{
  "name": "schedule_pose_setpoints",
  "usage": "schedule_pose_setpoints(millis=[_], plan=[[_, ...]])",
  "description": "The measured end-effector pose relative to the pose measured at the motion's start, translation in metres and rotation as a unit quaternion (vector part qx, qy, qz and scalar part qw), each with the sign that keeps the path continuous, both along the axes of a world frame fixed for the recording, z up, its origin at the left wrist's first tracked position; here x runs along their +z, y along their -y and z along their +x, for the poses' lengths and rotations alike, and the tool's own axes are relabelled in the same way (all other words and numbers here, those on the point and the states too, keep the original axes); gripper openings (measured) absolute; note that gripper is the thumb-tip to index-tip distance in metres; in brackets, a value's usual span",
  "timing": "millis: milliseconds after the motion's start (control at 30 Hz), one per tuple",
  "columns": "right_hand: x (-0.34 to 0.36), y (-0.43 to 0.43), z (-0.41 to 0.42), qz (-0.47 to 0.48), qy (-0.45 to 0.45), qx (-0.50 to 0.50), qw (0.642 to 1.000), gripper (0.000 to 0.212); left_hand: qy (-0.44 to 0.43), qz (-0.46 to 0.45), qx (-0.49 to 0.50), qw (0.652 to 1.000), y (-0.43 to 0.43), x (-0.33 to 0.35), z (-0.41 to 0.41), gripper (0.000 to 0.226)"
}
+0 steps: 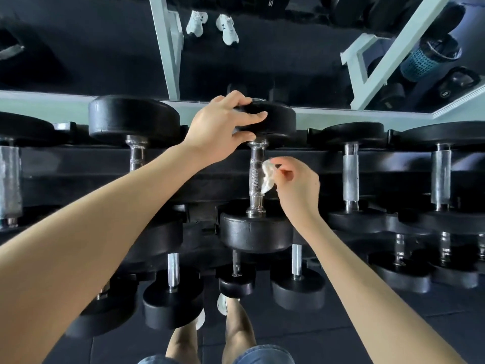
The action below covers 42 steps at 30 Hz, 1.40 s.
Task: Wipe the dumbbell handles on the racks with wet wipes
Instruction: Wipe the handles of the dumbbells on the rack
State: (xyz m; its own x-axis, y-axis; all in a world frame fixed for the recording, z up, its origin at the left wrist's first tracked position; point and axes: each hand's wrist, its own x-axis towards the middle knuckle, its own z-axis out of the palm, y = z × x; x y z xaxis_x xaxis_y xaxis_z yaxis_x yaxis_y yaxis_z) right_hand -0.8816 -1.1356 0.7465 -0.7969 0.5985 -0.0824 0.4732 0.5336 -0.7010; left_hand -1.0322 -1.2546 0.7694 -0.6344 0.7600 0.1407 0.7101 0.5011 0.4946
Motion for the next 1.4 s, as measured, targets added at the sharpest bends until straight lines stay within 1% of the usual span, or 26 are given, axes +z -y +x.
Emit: schedule_pose_setpoints(millis=[67,133,167,200,233,267,300,367,533,600,700,767,867,900,933,1033,1100,1133,1167,1200,1267,1300,1333,1400], plan=[[-0.009,0.004,-0.001,-0.006,0.010,0.017,1.000,0.026,0.006,0.004,0.001,1.000,0.000,0.001,0.001,0.041],[-0.012,0.009,-0.001,0.016,0.025,0.032,0.999,0.032,0.012,0.004,0.004,1.000,-0.001,0.002,0.002,0.041],[-0.012,0.010,-0.001,0.023,0.027,0.034,0.999,0.030,0.014,0.003,0.004,1.000,-0.001,0.002,0.002,0.041],[-0.012,0.011,-0.001,0.008,0.028,0.026,0.999,0.023,0.014,0.004,0.003,1.000,-0.001,0.002,0.002,0.041],[-0.012,0.010,-0.001,-0.029,0.022,0.010,0.999,0.014,0.014,0.007,0.001,1.000,-0.001,0.002,0.002,0.041],[-0.013,0.009,-0.001,-0.074,0.011,-0.013,0.997,0.012,0.013,0.010,0.001,1.000,0.000,0.001,0.002,0.041],[-0.014,0.007,-0.001,-0.118,-0.010,-0.035,0.992,0.014,0.012,0.014,0.001,1.000,0.000,0.000,0.001,0.041],[-0.017,0.002,-0.006,-0.169,-0.041,-0.058,0.983,0.014,0.013,0.020,0.003,1.000,0.000,-0.001,0.001,0.041],[-0.015,0.002,-0.013,-0.215,-0.046,-0.102,0.970,0.012,0.002,0.026,-0.001,1.000,0.000,-0.002,0.000,0.041],[-0.016,0.007,-0.005,-0.229,-0.044,-0.087,0.968,0.016,0.000,0.031,0.000,1.000,0.000,-0.002,0.001,0.040],[-0.011,0.010,-0.002,-0.213,-0.032,-0.071,0.974,0.017,-0.007,0.031,-0.003,0.999,0.000,-0.003,0.001,0.040],[-0.007,0.006,-0.015,-0.224,-0.061,-0.115,0.966,0.017,-0.009,0.029,-0.005,1.000,0.000,-0.003,0.001,0.040],[-0.007,0.002,-0.038,-0.283,-0.100,-0.179,0.937,0.013,-0.011,0.031,-0.003,0.999,0.000,-0.005,0.000,0.041],[-0.010,0.001,-0.039,-0.281,-0.105,-0.183,0.936,0.010,-0.011,0.033,-0.003,0.999,0.000,-0.005,0.000,0.041],[-0.013,0.002,-0.035,-0.254,-0.094,-0.172,0.947,0.010,-0.011,0.034,-0.003,0.999,0.000,-0.005,0.000,0.041],[-0.022,0.000,-0.006,-0.163,-0.014,-0.095,0.982,0.020,-0.010,0.033,-0.001,0.999,0.000,-0.005,0.000,0.041],[-0.025,-0.002,0.013,-0.140,0.048,-0.042,0.988,0.023,-0.011,0.035,-0.004,0.999,0.000,-0.005,0.001,0.041],[-0.025,-0.003,0.015,-0.136,0.064,-0.020,0.988,0.025,-0.014,0.038,-0.004,0.999,0.000,-0.006,0.002,0.041],[-0.024,-0.005,0.010,-0.134,0.063,-0.013,0.989,0.029,-0.017,0.040,-0.003,0.999,0.001,-0.006,0.002,0.040],[-0.022,-0.007,0.000,-0.137,0.049,-0.027,0.989,0.031,-0.018,0.041,-0.002,0.999,0.001,-0.006,0.002,0.040],[-0.019,-0.014,-0.027,-0.167,0.008,-0.080,0.983,0.026,-0.015,0.039,-0.004,0.999,0.001,-0.005,0.001,0.041],[-0.020,-0.016,-0.036,-0.187,-0.006,-0.097,0.978,0.022,-0.012,0.038,-0.004,0.999,0.001,-0.005,0.001,0.041],[-0.022,-0.016,-0.038,-0.203,-0.012,-0.097,0.974,0.022,-0.009,0.038,-0.002,0.999,0.001,-0.004,0.000,0.041],[-0.033,-0.010,-0.018,-0.185,0.003,-0.062,0.981,0.037,0.001,0.036,0.001,0.999,0.002,-0.003,0.001,0.042]])
